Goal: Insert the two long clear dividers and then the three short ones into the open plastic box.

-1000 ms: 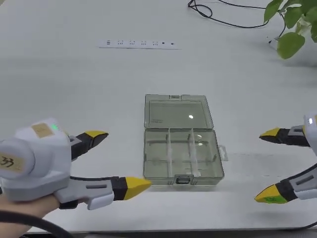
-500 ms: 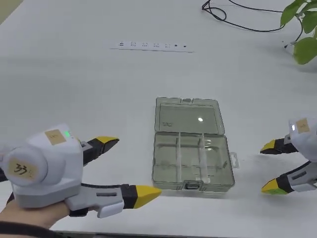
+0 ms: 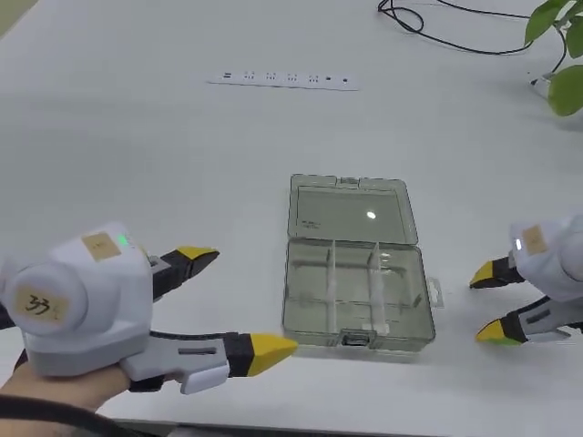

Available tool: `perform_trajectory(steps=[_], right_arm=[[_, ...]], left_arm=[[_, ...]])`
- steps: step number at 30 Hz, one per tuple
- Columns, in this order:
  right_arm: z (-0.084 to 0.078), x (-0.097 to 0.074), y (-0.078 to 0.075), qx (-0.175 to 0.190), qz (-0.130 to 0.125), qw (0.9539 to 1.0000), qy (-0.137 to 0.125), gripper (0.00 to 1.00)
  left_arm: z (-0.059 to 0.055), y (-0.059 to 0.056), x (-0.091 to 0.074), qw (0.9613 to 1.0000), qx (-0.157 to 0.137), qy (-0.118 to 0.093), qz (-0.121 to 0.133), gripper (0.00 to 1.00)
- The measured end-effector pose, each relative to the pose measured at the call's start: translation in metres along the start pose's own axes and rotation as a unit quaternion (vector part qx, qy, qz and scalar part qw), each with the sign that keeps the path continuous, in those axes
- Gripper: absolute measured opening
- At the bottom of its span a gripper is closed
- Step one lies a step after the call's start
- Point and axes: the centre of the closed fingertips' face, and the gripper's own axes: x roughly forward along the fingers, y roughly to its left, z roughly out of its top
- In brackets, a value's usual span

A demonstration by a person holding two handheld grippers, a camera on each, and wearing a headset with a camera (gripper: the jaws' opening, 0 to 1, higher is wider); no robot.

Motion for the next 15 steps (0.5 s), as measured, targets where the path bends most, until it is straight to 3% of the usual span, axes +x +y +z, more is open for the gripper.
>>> perform_trajectory(steps=[5, 8, 12, 15], right_arm=[[-0.002, 0.001, 0.003, 0.000, 0.008, 1.0000, 0.000, 0.34], [0.001, 0.001, 0.010, 0.007, 0.019, 0.9998, -0.005, 0.38], [0.002, 0.001, 0.013, -0.006, 0.016, 0.9999, 0.003, 0.38], [0.004, 0.000, 0.014, -0.010, 0.015, 0.9998, 0.003, 0.33]], left_arm=[[0.001, -0.001, 0.001, 1.0000, -0.002, -0.002, 0.000, 0.85], [0.001, -0.002, 0.001, 1.0000, -0.003, -0.004, -0.001, 0.85], [0.002, -0.003, 0.002, 1.0000, -0.004, -0.005, -0.002, 0.85], [0.002, -0.004, 0.003, 1.0000, -0.002, -0.003, -0.004, 0.85]])
